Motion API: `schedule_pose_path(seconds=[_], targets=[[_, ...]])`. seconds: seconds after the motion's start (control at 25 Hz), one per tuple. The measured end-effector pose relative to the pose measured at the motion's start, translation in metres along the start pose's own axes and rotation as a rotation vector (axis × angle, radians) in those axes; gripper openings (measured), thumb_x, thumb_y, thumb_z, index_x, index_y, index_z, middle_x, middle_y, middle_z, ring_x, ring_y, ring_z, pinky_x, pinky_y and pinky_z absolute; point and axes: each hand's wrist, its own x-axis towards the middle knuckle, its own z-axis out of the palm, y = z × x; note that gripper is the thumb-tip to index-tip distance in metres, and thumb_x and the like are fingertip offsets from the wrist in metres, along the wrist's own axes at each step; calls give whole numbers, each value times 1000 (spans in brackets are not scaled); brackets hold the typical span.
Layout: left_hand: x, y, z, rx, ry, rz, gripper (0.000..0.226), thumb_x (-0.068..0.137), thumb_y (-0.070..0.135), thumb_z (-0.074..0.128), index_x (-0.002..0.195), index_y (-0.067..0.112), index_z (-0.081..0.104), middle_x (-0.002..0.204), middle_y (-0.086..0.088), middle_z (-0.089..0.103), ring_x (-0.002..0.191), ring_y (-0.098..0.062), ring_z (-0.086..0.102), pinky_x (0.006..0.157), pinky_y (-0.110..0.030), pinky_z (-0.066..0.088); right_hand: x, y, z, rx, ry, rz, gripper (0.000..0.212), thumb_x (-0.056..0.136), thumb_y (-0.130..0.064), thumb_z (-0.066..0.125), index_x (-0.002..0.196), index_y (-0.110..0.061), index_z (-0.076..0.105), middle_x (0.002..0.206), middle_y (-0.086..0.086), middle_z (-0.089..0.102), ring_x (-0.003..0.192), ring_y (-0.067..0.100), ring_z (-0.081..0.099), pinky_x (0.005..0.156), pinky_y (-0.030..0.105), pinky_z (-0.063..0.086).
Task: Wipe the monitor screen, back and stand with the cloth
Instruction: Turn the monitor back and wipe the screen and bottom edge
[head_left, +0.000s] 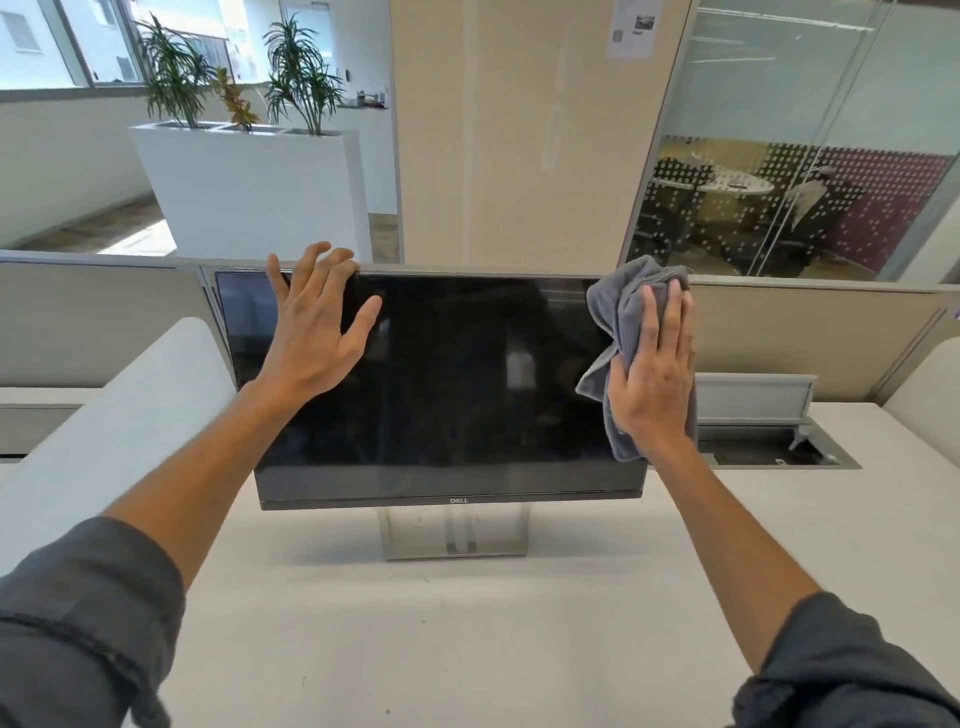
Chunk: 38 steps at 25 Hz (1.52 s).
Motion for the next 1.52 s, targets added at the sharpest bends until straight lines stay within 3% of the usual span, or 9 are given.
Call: schedule_pose_path(seconds=[0.24, 0.36, 0.52, 0.72, 0.84, 1.04, 1.16, 1.36, 1.52], targets=[[-3, -4, -1, -23, -11, 21, 48, 94, 46, 38, 131, 16, 44, 144, -3, 41, 144, -20, 21, 115, -60, -6, -107, 13, 37, -61, -132, -75, 56, 99, -30, 40, 150, -13, 25, 158, 16, 19, 146, 34, 16, 116, 49, 27], [-2, -4, -3, -12, -31, 27, 50, 94, 47, 38, 134, 16, 42, 148, -3, 36, 146, -20, 16, 115, -60, -7, -162, 22, 43, -93, -267, -277, 67, 91, -28, 59, 149, -19, 26, 157, 9, 23, 143, 33, 25, 110, 51, 37], [-21, -9, -10, 117, -87, 92, 67, 96, 45, 34, 153, 16, 14, 162, -3, 5, 149, -22, -4, 117, -58, -4, -109, -1, 20, 13, -201, -406, 71, 87, -14, 67, 147, -19, 29, 154, 9, 28, 142, 30, 28, 113, 42, 32], [-80, -43, -19, 117, 4, -286, 69, 97, 46, 31, 154, 20, 1, 162, -1, -5, 148, -18, -8, 117, -56, -1, 5, -73, 8, 32, -92, -471, 57, 97, -29, 50, 150, -18, 31, 159, 10, 21, 148, 28, 15, 120, 46, 17], [-97, -63, -26, 33, -36, -315, 68, 97, 48, 28, 154, 25, 0, 162, 5, -5, 148, -16, -8, 118, -55, 5, -14, -103, 32, -49, -147, -674, 53, 99, -40, 43, 150, -26, 32, 159, 6, 22, 147, 29, 16, 119, 49, 15], [-122, -64, -21, 6, -92, -324, 69, 96, 51, 28, 154, 25, 2, 162, 6, -1, 148, -14, -4, 119, -49, 12, -108, -111, 68, -103, -318, -979, 70, 92, -26, 56, 153, -26, 20, 159, 3, 20, 146, 28, 17, 118, 47, 17], [-137, -56, -14, -39, -110, -370, 69, 96, 49, 29, 154, 23, 2, 162, 4, 1, 149, -15, 0, 119, -46, 14, -102, -113, 57, -79, -382, -1170, 74, 84, -16, 61, 151, -24, 28, 156, 3, 28, 142, 26, 26, 111, 41, 33], [-161, -46, -4, -115, -114, -425, 69, 95, 41, 31, 153, 26, -3, 161, 8, -2, 146, -5, -2, 120, -36, 9, 11, -144, 23, 68, -172, -739, 62, 93, -25, 54, 151, -18, 30, 158, 10, 23, 146, 27, 21, 116, 42, 27], [-173, -48, 0, -174, -139, -450, 71, 93, 31, 34, 152, 30, -5, 161, 9, -1, 146, -1, -2, 120, -36, 11, -18, -173, 42, -27, -210, -837, 55, 101, -43, 34, 152, -27, 23, 161, 5, 13, 149, 25, 8, 119, 45, 11]])
